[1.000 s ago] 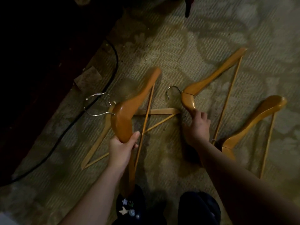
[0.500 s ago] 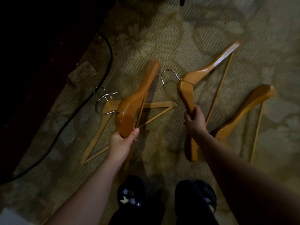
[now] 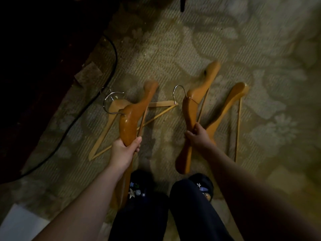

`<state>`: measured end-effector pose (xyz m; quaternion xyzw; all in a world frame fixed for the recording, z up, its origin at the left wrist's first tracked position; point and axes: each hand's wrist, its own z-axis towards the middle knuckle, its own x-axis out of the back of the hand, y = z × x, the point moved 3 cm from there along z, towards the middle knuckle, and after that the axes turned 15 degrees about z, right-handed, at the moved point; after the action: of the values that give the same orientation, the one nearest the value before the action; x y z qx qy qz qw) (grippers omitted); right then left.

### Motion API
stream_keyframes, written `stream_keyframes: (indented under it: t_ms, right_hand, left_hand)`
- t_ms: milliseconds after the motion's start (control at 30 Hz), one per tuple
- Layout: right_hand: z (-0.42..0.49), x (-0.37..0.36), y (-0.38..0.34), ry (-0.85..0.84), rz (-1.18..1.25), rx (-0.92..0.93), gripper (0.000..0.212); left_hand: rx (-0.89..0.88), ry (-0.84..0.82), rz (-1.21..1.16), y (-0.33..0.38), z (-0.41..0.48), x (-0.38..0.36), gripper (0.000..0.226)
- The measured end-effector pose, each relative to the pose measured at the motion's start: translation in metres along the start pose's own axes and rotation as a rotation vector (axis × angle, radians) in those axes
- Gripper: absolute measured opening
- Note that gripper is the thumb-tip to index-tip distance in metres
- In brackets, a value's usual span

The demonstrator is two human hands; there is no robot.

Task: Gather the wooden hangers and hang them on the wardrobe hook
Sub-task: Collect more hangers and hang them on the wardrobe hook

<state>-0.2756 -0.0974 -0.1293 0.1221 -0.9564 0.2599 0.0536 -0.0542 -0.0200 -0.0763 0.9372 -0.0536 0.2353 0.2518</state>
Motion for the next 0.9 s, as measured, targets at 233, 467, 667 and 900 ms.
stream_keyframes:
  t_ms: [233, 467, 667, 900]
  right_hand:
    - [0.034, -0.047, 0.041, -0.024, -0.079, 0.06, 0.044]
    - [0.045, -0.035, 0.074, 0.122, -0.422, 0.229, 0.045]
    - [0.053, 0.0, 0.076, 0.276, -0.745, 0.448, 0.043]
    - [0.079, 0.011, 0.05, 0.04, -0.991, 0.375, 0.027]
  left_hand:
    - [0.011, 0.016, 0.056, -0.047, 0.019, -0.027, 0.011]
    - [0.027, 0.049, 0.088, -0.068, 0.027, -0.055, 0.015]
    - [-0.014, 0.078, 0.113, -0.076, 0.033, -0.076, 0.014]
    - [-0.078, 0.061, 0.152, -0.076, 0.034, -0.081, 0.007]
